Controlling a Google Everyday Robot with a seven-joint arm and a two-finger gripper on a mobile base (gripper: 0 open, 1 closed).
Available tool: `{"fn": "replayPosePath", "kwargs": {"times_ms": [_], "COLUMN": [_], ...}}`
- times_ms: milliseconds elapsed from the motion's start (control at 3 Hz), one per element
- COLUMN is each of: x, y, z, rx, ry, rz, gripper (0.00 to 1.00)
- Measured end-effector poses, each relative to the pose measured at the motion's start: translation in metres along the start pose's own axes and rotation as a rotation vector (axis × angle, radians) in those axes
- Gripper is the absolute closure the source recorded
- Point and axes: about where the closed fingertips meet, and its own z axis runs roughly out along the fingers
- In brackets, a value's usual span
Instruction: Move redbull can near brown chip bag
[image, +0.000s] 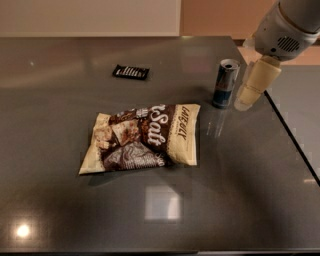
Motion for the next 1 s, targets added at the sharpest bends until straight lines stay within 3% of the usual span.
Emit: {"fn": "replayPosePath", "kwargs": {"times_ms": [333, 1000], "x": [-0.005, -0.003], "y": [-0.031, -0.067], "z": [0.008, 0.039], "rx": [0.016, -0.030], "ry": [-0.027, -0.038], "rz": [0.048, 0.121], "gripper": [0.00, 0.00]}}
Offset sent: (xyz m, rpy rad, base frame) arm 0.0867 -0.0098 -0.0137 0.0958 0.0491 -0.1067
